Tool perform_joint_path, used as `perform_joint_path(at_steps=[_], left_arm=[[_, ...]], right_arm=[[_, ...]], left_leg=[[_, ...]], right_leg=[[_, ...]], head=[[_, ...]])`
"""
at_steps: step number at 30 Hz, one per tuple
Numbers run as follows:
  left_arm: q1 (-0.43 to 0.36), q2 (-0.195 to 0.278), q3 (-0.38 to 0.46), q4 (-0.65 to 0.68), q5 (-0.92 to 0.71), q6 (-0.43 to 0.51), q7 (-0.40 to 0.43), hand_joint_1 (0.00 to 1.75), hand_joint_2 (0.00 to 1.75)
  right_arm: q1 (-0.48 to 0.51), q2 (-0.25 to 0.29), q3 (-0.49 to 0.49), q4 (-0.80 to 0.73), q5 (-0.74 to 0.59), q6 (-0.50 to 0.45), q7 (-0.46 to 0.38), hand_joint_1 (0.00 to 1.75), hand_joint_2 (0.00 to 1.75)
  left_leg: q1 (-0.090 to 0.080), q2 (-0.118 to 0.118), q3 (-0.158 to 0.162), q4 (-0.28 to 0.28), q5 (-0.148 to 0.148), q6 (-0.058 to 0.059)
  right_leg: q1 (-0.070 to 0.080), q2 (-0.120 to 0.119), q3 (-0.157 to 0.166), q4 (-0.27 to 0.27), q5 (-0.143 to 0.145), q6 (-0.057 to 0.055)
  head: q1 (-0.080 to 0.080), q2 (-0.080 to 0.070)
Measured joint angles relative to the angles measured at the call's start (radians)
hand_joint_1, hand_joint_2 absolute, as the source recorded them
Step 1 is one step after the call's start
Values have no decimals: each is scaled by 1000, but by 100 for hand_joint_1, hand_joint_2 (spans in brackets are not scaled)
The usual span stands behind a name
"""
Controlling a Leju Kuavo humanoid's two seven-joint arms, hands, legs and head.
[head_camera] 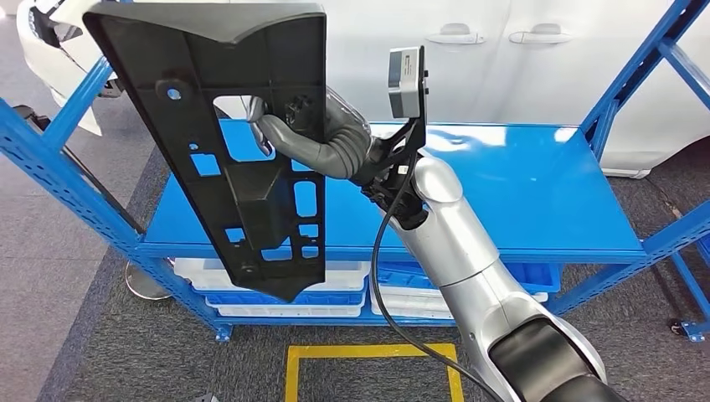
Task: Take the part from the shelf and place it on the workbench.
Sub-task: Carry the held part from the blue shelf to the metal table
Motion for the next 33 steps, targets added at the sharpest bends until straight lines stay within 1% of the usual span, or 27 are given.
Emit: perform_joint_path(at_steps=[2, 3, 4, 5, 7, 8, 9, 11, 12, 13, 14, 15, 17, 18, 19, 20, 21, 22, 23, 24, 25, 27, 28, 29, 30, 32, 33], left_arm=[[-1, -1, -1, 0, -3, 0, 0, 0, 175], [0, -1, -1, 0, -4, 0, 0, 0, 175], [0, -1, -1, 0, -5, 0, 0, 0, 175], [0, -1, -2, 0, -5, 0, 0, 0, 175], [-1, -3, -3, 0, -6, 0, 0, 0, 175], [-2, -4, -4, 0, -7, 0, 1, 0, 175], [-3, -5, -4, 0, -7, 0, 2, 0, 175], [-4, -6, -5, 0, -7, 1, 3, 0, 175], [-4, -6, -5, 0, -8, 1, 3, 0, 175], [-4, -6, -5, 0, -8, 1, 3, 0, 175], [-4, -6, -5, 0, -8, 1, 3, 0, 175], [-4, -6, -5, 0, -8, 1, 4, 0, 175], [-4, -6, -5, 0, -8, 1, 4, 0, 175], [-3, -5, -5, 0, -8, 1, 4, 0, 175], [-3, -5, -5, 0, -8, 1, 5, 0, 175], [-3, -4, -5, 0, -8, 1, 5, 0, 175], [-3, -4, -5, 0, -8, 1, 5, 0, 175], [-3, -4, -5, 0, -8, 1, 5, 0, 175], [-4, -4, -5, 1, -8, 1, 5, 0, 175], [-5, -5, -5, 1, -8, 0, 6, 0, 175], [-5, -6, -5, 2, -8, 0, 6, 0, 175], [-5, -6, -5, 2, -8, 0, 6, 0, 175], [-5, -6, -5, 2, -8, 0, 6, 0, 175], [-5, -5, -5, 2, -8, 0, 6, 0, 175], [-6, -5, -5, 2, -8, 0, 6, 0, 175], [-7, -5, -5, 2, -9, 0, 6, 0, 175], [-7, -5, -5, 2, -10, 0, 6, 0, 175]], right_arm=[[3, -2, -2, 0, 0, 0, 0, 175, 175], [6, -3, -3, 0, 1, 0, 0, 175, 175], [9, -4, -3, 0, 2, 0, 0, 175, 175], [11, -4, -3, -1, 3, 0, 0, 175, 175], [11, -5, -3, -4, 6, -1, 0, 175, 175], [10, -4, -3, -7, 8, -1, 0, 175, 175], [9, -4, -3, -9, 9, -1, 0, 175, 175], [8, -3, -4, -10, 12, -1, 0, 175, 175], [9, -3, -4, -11, 14, -1, 1, 175, 175], [8, -3, -4, -12, 15, -1, 1, 175, 175], [7, -3, -4, -13, 16, -1, 1, 175, 175], [7, -2, -4, -14, 16, -1, 2, 175, 175], [8, -1, -4, -15, 17, -1, 3, 175, 175], [10, -1, -4, -15, 17, -1, 4, 175, 175], [12, -1, -4, -15, 18, 0, 4, 175, 175], [12, -1, -4, -15, 18, 0, 5, 175, 175], [13, -1, -4, -15, 18, 0, 5, 175, 175], [12, -1, -4, -15, 18, 0, 5, 175, 175], [11, -1, -4, -15, 18, 0, 5, 175, 175], [11, 0, -4, -15, 18, 0, 5, 175, 175], [11, 0, -4, -15, 18, 0, 5, 175, 175], [11, 2, -4, -16, 19, 0, 6, 175, 175], [11, 2, -4, -16, 19, 0, 6, 175, 175], [10, 2, -4, -16, 19, -1, 6, 175, 175], [10, 1, -4, -16, 19, -1, 6, 175, 175], [10, 1, -4, -16, 19, -1, 6, 175, 175], [12, 1, -4, -16, 19, -1, 6, 175, 175]], left_leg=[[-4, 1, -7, 0, 4, 7], [-7, 1, -9, 0, 6, 9], [-10, 1, -11, 1, 7, 10], [-12, 0, -12, 1, 7, 11], [-18, -1, -12, 2, 8, 10], [-20, -2, -13, 3, 9, 8], [-21, -2, -14, 4, 10, 5], [-21, 0, -17, 2, 15, -2], [-21, 0, -18, 0, 15, -6], [-21, 0, -20, 6, 8, -11], [-21, 0, -29, 27, -10, -16], [-19, -1, -46, 69, -38, -22], [-10, -1, -98, 199, -105, -33], [-6, -1, -120, 252, -124, -39], [-1, -1, -127, 273, -125, -43], [3, 0, -112, 251, -105, -48], [8, 0, -80, 192, -72, -53], [12, 0, -42, 122, -47, -59], [13, -2, -11, 62, -28, -60], [13, -5, 5, 28, -20, -57], [11, -7, 8, 17, -23, -51], [8, -9, 1, 19, -17, -31], [7, -9, -1, 18, -13, -22], [6, -9, -4, 17, -8, -14], [6, -8, -7, 14, -4, -7], [0, -6, -16, 14, 3, 3], [-4, -6, -21, 14, 5, 7]], right_leg=[[1, -1, -57, 135, -68, 2], [1, -1, -75, 183, -84, 2], [1, -1, -76, 193, -81, 1], [2, -1, -56, 162, -59, -4], [8, -2, 22, 22, -1, -20], [11, -3, 53, -40, 20, -28], [15, -4, 72, -79, 29, -34], [19, -5, 75, -97, 34, -39], [15, -6, 77, -103, 38, -41], [11, -7, 80, -112, 44, -44], [7, -9, 83, -121, 50, -46], [2, -11, 85, -129, 55, -48], [2, -13, 83, -130, 59, -48], [1, -14, 80, -127, 59, -47], [0, -14, 77, -124, 60, -46], [-3, -14, 74, -120, 59, -43], [-6, -13, 73, -115, 58, -39], [-9, -12, 71, -110, 55, -33], [-9, -11, 68, -103, 53, -26], [-8, -9, 64, -98, 53, -18], [-5, -8, 60, -96, 54, -12], [-6, -7, 56, -97, 59, 0], [-8, -8, 53, -92, 54, 5], [-10, -8, 44, -74, 38, 8], [-10, -8, 26, -33, 9, 9], [-7, -8, -30, 101, -64, 9], [-5, -8, -56, 163, -89, 7]], head=[[0, 0], [0, 0], [0, 0], [0, 0], [0, 0], [-1, 0], [-2, 0], [-2, 0], [-2, 0], [-2, 0], [-3, 0], [-4, 0], [-6, 0], [-6, 0], [-6, 0], [-6, 0], [-7, 0], [-7, 0], [-8, 0], [-9, 0], [-9, 0], [-8, 0], [-8, 0], [-7, 0], [-7, 0], [-7, 0], [-7, 0]])
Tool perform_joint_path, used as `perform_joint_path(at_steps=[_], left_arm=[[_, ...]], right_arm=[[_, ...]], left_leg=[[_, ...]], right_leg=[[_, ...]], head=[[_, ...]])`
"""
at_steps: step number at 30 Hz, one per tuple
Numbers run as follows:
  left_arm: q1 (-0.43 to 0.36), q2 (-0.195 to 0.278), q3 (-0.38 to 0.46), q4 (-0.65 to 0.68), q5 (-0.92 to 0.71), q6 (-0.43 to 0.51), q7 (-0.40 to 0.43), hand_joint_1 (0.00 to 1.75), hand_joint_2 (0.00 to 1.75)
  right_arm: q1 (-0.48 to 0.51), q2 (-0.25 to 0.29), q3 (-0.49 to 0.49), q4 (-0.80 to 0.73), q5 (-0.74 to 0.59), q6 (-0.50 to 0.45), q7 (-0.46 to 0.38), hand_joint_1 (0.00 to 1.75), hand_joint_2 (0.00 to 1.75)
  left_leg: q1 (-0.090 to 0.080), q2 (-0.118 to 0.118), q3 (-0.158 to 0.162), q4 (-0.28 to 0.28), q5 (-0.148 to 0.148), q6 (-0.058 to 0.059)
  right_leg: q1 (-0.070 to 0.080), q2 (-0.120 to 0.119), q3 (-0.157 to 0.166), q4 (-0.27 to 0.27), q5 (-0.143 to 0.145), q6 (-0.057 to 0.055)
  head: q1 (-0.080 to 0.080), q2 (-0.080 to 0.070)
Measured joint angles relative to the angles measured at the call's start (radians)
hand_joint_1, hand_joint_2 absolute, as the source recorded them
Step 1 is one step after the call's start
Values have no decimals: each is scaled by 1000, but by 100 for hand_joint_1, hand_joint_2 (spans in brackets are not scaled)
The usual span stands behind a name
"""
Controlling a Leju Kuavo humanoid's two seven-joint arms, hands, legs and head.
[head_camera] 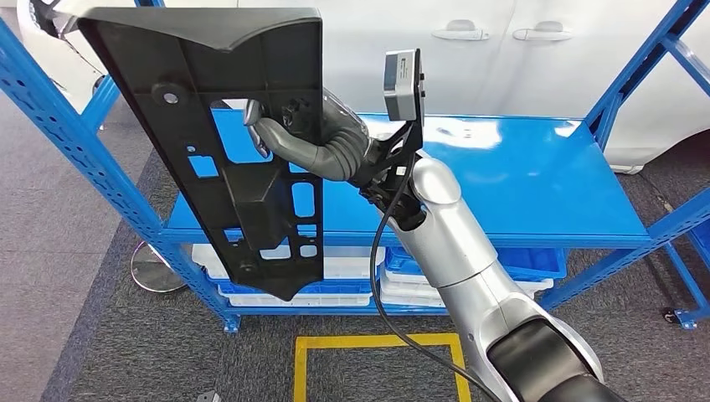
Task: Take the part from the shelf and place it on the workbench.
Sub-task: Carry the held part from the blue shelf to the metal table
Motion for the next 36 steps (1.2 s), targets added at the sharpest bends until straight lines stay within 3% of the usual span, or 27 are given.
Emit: perform_joint_path(at_steps=[1, 2, 5, 7, 10, 11, 13, 15, 16, 17, 18, 20, 22, 26, 28, 30, 32, 33, 36], left_arm=[[0, 0, 0, 0, -1, 0, 0, 0, 175], [1, 0, 0, 0, -1, 0, 0, 0, 175], [0, -2, 0, 0, -2, 0, 0, 0, 175], [-1, -5, 0, 1, -2, -1, 1, 0, 175], [-2, -6, 0, 2, -1, -1, 4, 0, 175], [-2, -6, 0, 2, -1, -1, 5, 0, 175], [-1, -5, 0, 2, 1, -1, 6, 0, 175], [0, -4, 0, 2, 2, -1, 6, 0, 175], [0, -2, 0, 2, 2, -1, 6, 0, 175], [1, -1, 0, 2, 3, -1, 6, 0, 175], [2, 0, 0, 2, 3, -1, 6, 0, 175], [1, 1, 0, 3, 2, -1, 6, 0, 175], [0, 1, 0, 3, 3, -1, 6, 0, 175], [1, 1, 0, 3, 2, -1, 6, 0, 175], [0, 1, 0, 3, 2, -1, 6, 0, 175], [0, 1, 0, 3, 2, -2, 7, 0, 175], [1, 2, 0, 3, 2, -3, 8, 0, 175], [1, 2, 0, 3, 2, -3, 9, 0, 175], [1, 1, 0, 3, 2, -3, 9, 0, 175]], right_arm=[[1, 0, 0, 0, 0, 0, 0, 175, 175], [2, -1, 0, 0, 0, 0, 0, 175, 175], [-2, 0, 0, -3, 0, 0, 0, 175, 175], [-6, 1, 0, -5, 0, 0, 0, 175, 175], [-7, 3, 0, -6, 0, 0, 2, 175, 175], [-8, 3, 0, -7, -1, 1, 2, 175, 175], [-9, 6, 0, -8, -2, 1, 2, 175, 175], [-6, 8, 0, -8, -2, 1, 3, 175, 175], [-3, 8, 1, -8, -2, 2, 3, 175, 175], [-1, 8, 1, -8, -2, 2, 4, 175, 175], [0, 8, 1, -8, -2, 2, 4, 175, 175], [0, 8, 1, -8, -3, 2, 4, 175, 175], [0, 10, 1, -8, -3, 2, 4, 175, 175], [0, 11, 1, -8, -3, 1, 4, 175, 175], [0, 11, 0, -8, -3, 1, 4, 175, 175], [2, 9, 0, -8, -3, 1, 4, 175, 175], [6, 7, 0, -8, -3, 2, 4, 175, 175], [6, 6, 0, -8, -3, 2, 4, 175, 175], [0, 6, 0, -8, -3, 3, 2, 175, 175]], left_leg=[[-5, 0, -4, 0, 3, 3], [-10, 0, -6, 0, 5, 6], [-24, -2, -9, 0, 11, 10], [-25, -1, -13, -1, 16, 4], [-24, 2, -15, -5, 22, -10], [-25, 2, -20, 7, 10, -16], [-21, 1, -52, 85, -46, -28], [-10, 2, -99, 208, -109, -43], [-4, 2, -110, 244, -121, -50], [1, 2, -104, 245, -116, -57], [7, 3, -79, 207, -94, -64], [16, 4, -5, 78, -47, -76], [17, 0, 29, 10, -33, -66], [11, -4, 18, 7, -21, -28], [12, -2, 10, 4, -11, -13], [8, -1, -1, 5, -4, -6], [2, -1, -10, 5, 3, -3], [-2, -2, -13, 5, 6, -3], [-9, -4, -17, 3, 14, -5]], right_leg=[[3, 0, -11, 31, -7, -4], [7, 0, -2, 24, 3, -12], [28, -1, 108, -169, 82, -56], [40, -4, 145, -248, 103, -75], [38, -6, 150, -272, 120, -73], [33, -8, 153, -285, 129, -73], [24, -12, 155, -305, 146, -69], [19, -13, 147, -305, 152, -66], [17, -13, 141, -302, 154, -64], [14, -14, 136, -297, 155, -61], [10, -14, 130, -290, 155, -57], [5, -13, 118, -271, 151, -45], [6, -11, 105, -254, 148, -31], [3, -9, 93, -243, 146, -9], [2, -9, 61, -167, 90, -3], [3, -8, 5, -26, 15, 0], [6, -8, -14, 42, -6, -5], [9, -7, 7, 13, 12, -13], [24, -4, 125, -193, 85, -52]], head=[[0, 0], [0, 0], [-2, 0], [-4, 0], [-1, 0], [-1, 0], [-1, 0], [-2, 0], [-2, 0], [-2, 0], [-2, 0], [-2, 0], [-2, 0], [0, 0], [1, 0], [1, 0], [1, 0], [2, 0], [-1, 0]])
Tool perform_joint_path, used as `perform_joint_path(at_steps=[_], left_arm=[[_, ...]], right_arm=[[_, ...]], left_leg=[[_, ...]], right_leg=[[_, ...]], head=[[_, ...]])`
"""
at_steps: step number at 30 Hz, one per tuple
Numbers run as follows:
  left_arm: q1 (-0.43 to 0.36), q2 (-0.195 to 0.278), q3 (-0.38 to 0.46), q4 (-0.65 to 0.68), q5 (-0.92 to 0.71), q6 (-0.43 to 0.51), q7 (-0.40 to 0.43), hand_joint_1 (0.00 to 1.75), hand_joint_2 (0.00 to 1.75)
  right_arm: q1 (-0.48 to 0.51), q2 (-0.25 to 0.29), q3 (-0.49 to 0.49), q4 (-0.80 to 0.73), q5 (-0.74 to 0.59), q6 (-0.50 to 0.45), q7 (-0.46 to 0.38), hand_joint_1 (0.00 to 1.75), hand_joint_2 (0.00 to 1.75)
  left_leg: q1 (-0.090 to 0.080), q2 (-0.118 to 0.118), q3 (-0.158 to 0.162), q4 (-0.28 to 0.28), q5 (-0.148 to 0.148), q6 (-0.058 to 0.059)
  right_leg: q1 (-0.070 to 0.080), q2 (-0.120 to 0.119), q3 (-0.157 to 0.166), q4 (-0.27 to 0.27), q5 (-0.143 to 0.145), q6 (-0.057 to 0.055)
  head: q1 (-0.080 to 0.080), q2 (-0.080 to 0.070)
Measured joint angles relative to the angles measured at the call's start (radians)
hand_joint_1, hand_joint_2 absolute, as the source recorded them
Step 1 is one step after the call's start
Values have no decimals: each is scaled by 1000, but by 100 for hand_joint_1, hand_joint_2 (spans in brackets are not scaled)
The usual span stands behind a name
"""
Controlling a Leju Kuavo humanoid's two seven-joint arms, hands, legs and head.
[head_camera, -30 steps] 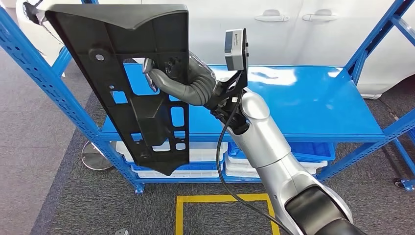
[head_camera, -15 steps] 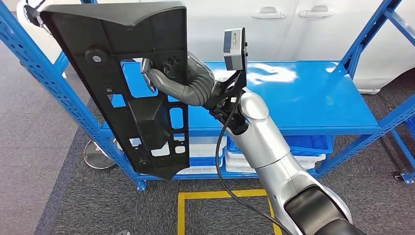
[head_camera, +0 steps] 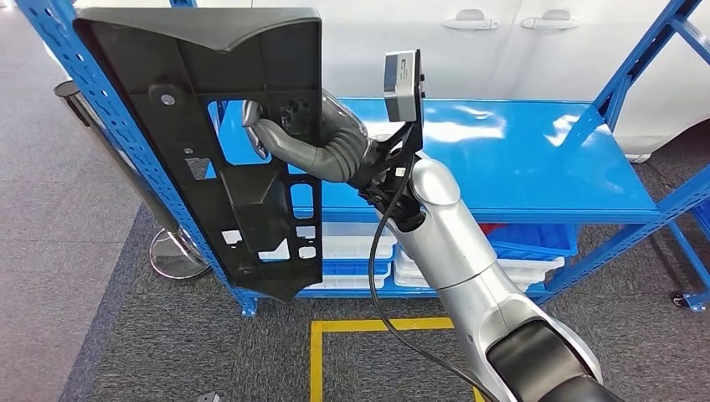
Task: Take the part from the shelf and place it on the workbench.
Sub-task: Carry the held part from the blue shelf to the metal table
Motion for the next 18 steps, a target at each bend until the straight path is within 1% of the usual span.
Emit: perform_joint_path(at_steps=[1, 2, 3, 4, 5, 6, 7, 9, 10, 11, 12, 13, 14, 15, 16, 17, 18], left_arm=[[-1, -1, 0, 0, 0, 0, 0, 0, 175], [-1, -2, 0, 0, 0, 0, 0, 0, 175], [-1, -2, 0, 0, 0, 0, 0, 0, 175], [-2, -2, 0, 1, 0, -1, 0, 0, 175], [-1, -2, 0, 1, 0, -1, 0, 0, 175], [-1, -2, 0, 1, 0, -1, 0, 0, 175], [-1, -1, 0, 1, 0, -1, 0, 0, 175], [-1, 1, 0, 1, 0, -1, 0, 0, 175], [0, 2, 0, 1, 0, -1, 0, 0, 175], [1, 2, 0, 1, 0, -1, 0, 0, 175], [1, 3, 0, 1, 0, -1, 0, 0, 175], [1, 3, 0, 1, 0, -1, 0, 0, 175], [0, 4, 0, 1, 0, -1, 0, 0, 175], [0, 5, 0, 1, 0, -1, 0, 0, 175], [-1, 6, 0, 1, 0, -1, 0, 0, 175], [-2, 6, 0, 1, 0, -1, 0, 0, 175], [-1, 6, 0, 1, 0, -1, 0, 0, 175]], right_arm=[[-2, 0, 0, 0, 0, 0, -1, 175, 175], [-4, 1, 0, 0, -1, 0, -1, 175, 175], [-5, 1, 0, 0, -1, 0, -1, 175, 175], [-5, 1, 0, 0, -1, 0, -1, 175, 175], [-5, 1, 0, 0, -2, 0, -1, 175, 175], [-5, 1, 0, 0, -2, 0, -1, 175, 175], [-6, 1, 0, 0, -2, 0, -2, 175, 175], [-5, 1, 0, 1, -3, 0, -2, 175, 175], [-3, 1, 0, 2, -3, 0, -2, 175, 175], [-1, 1, 0, 3, -3, 0, -2, 175, 175], [1, 1, 0, 3, -3, 1, -1, 175, 175], [1, 1, 0, 4, -3, 1, -1, 175, 175], [1, 1, 0, 4, -3, 1, -1, 175, 175], [0, 1, 0, 4, -3, 1, -2, 175, 175], [-1, 1, 0, 4, -3, 1, -2, 175, 175], [-1, 1, 0, 4, -4, 2, -2, 175, 175], [-1, 1, 0, 5, -4, 3, -3, 175, 175]], left_leg=[[0, 1, -2, -1, 3, -3], [2, 2, -4, -2, 7, -8], [2, 3, -5, -5, 11, -15], [1, 4, -4, -9, 15, -20], [1, 5, -6, -8, 12, -25], [0, 5, -12, 6, -3, -30], [1, 5, -27, 41, -30, -34], [5, 5, -77, 167, -104, -43], [7, 5, -98, 225, -128, -47], [8, 5, -105, 253, -135, -50], [9, 6, -91, 241, -123, -53], [11, 6, -58, 190, -97, -55], [13, 7, -18, 122, -74, -56], [13, 7, 16, 61, -56, -54], [13, 7, 37, 20, -47, -48], [12, 5, 43, 5, -47, -41], [9, 4, 40, 6, -45, -32]], right_leg=[[5, 0, 21, -41, 10, -10], [9, 0, 26, -58, 12, -15], [11, -1, 25, -61, 17, -16], [10, -1, 26, -68, 23, -14], [7, -2, 28, -79, 31, -12], [3, -4, 30, -91, 41, -12], [-1, -7, 31, -102, 50, -11], [-3, -9, 23, -106, 60, -12], [-3, -10, 17, -102, 62, -12], [-3, -10, 10, -98, 63, -11], [-4, -10, 4, -92, 64, -11], [-6, -10, -1, -85, 64, -9], [-7, -10, -6, -77, 63, -6], [-6, -9, -12, -68, 61, -2], [-4, -9, -18, -61, 61, 3], [-2, -8, -23, -56, 62, 9], [-1, -8, -26, -55, 65, 15]], head=[[0, 0], [1, 0], [1, 0], [4, 0], [4, 0], [3, 0], [3, 0], [2, 0], [2, 0], [2, 0], [2, 0], [2, 0], [2, 0], [2, 0], [2, 0], [3, 0], [3, 0]])
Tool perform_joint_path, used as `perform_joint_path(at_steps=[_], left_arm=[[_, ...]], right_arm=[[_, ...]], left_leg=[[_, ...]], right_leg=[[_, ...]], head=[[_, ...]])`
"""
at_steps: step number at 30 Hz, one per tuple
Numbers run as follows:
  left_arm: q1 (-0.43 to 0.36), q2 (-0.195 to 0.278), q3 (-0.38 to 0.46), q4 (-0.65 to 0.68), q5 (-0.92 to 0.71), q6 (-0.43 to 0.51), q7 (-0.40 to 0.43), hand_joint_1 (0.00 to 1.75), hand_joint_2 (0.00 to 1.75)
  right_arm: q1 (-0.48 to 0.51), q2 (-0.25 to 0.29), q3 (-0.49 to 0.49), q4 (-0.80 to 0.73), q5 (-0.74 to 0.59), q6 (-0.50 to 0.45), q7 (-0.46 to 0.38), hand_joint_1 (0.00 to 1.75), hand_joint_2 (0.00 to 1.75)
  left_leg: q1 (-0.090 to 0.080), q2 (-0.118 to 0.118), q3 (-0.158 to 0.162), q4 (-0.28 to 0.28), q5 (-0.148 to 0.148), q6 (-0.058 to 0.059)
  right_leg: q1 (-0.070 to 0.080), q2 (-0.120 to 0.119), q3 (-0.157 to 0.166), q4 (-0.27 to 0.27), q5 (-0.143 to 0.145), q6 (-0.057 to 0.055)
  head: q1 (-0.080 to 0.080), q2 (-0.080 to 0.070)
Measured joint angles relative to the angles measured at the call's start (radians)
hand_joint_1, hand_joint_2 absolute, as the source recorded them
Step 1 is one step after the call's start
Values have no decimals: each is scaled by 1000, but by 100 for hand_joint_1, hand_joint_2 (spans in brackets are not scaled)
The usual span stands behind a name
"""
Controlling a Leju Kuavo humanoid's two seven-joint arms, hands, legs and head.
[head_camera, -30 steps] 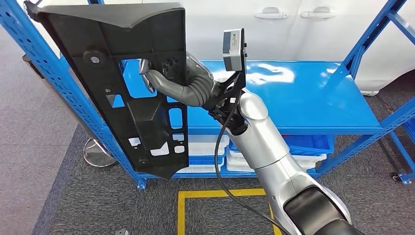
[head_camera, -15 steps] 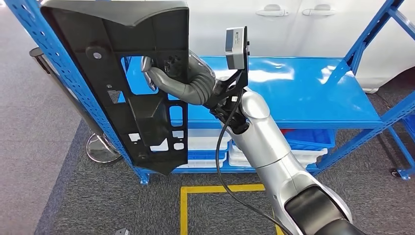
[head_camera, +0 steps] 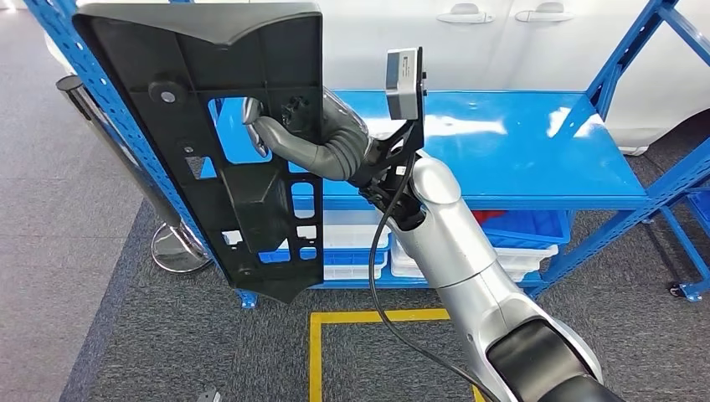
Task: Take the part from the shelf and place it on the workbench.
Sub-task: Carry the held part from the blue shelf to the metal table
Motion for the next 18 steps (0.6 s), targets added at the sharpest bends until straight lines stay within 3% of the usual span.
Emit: perform_joint_path(at_steps=[2, 3, 4, 6, 8, 9, 10, 13, 16, 18], left_arm=[[1, 0, 0, 0, 0, 0, 0, 0, 175], [1, 0, 0, 0, 0, 0, 0, 0, 175], [1, 0, 0, 0, 0, 0, 0, 0, 175], [1, 0, 0, 0, 0, 0, -1, 0, 175], [3, 0, 0, 0, 1, 0, -1, 0, 175], [3, 0, 0, 0, 1, 0, -1, 0, 175], [4, 0, 0, 0, 1, 0, -1, 0, 175], [3, -2, 0, 0, 1, 0, -1, 0, 175], [3, -5, 0, 1, 2, 0, 0, 0, 175], [4, -5, 0, 1, 2, 0, 0, 0, 175]], right_arm=[[0, 0, 0, 2, -1, 2, -1, 175, 175], [-1, 0, 0, 3, -1, 2, -2, 175, 175], [-1, 0, -1, 4, -2, 2, -3, 175, 175], [-2, 0, -2, 6, -2, 3, -5, 175, 175], [1, -1, -2, 10, -2, 3, -6, 175, 175], [1, -2, -2, 13, -2, 3, -6, 175, 175], [1, -2, -2, 14, -2, 4, -6, 175, 175], [-5, -2, -2, 15, -2, 4, -7, 175, 175], [-8, -1, -2, 15, -3, 4, -8, 175, 175], [-9, 0, -2, 15, -3, 5, -8, 175, 175]], left_leg=[[1, 0, -4, -3, 9, 15], [2, 0, -7, -5, 14, 22], [4, 1, -10, -8, 19, 29], [3, 1, -20, -8, 27, 34], [3, 1, -30, -8, 34, 34], [2, 1, -34, -7, 37, 33], [1, 0, -37, -7, 40, 32], [-2, -2, -41, -9, 49, 24], [1, 0, -45, -14, 61, 7], [0, 1, -51, -7, 51, -3]], right_leg=[[-2, 1, -5, 4, -2, 10], [-3, 2, -13, 22, -18, 15], [-5, 3, -28, 59, -46, 20], [-9, 4, -77, 185, -120, 30], [-10, 5, -111, 281, -158, 32], [-10, 5, -101, 275, -150, 30], [-8, 5, -71, 228, -125, 25], [1, 9, 43, 26, -56, -1], [9, 9, 56, -15, -44, -13], [4, 5, 58, -33, -28, -20]], head=[[0, 0], [2, 0], [3, 0], [6, 0], [6, 0], [6, 0], [6, 0], [7, 0], [12, 0], [13, 0]])
